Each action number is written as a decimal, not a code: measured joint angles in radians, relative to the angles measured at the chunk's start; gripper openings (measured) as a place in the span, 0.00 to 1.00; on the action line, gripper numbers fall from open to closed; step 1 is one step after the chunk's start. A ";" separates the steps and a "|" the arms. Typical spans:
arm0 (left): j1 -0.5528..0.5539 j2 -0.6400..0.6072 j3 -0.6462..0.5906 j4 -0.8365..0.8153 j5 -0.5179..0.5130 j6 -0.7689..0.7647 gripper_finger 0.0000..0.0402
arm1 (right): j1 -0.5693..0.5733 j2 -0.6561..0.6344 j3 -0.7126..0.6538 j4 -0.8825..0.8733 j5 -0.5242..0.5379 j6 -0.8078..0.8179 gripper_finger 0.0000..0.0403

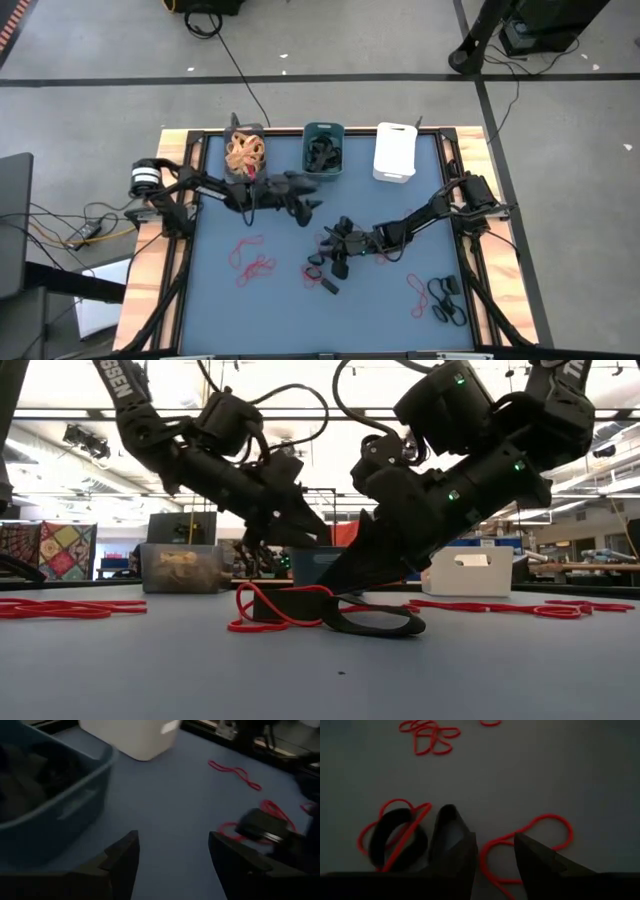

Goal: Sort rubber bands into baskets
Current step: Put the black rubber band into the blue bin

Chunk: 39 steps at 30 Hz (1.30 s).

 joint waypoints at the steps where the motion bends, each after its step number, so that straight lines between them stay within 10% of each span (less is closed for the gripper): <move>1: -0.016 0.000 -0.004 0.004 -0.010 0.000 0.59 | 0.000 0.000 0.000 0.006 -0.006 0.000 0.36; 15: -0.123 -0.115 -0.081 0.012 -0.039 0.060 0.59 | 0.009 -0.013 -0.001 0.032 -0.071 0.003 0.36; 25: -0.169 -0.166 -0.333 0.453 -0.047 0.102 0.59 | 0.008 0.008 0.000 0.002 -0.102 -0.023 0.35; 39: -0.233 -0.110 -0.335 0.524 -0.047 0.203 0.59 | 0.008 -0.004 0.000 -0.002 -0.007 -0.101 0.03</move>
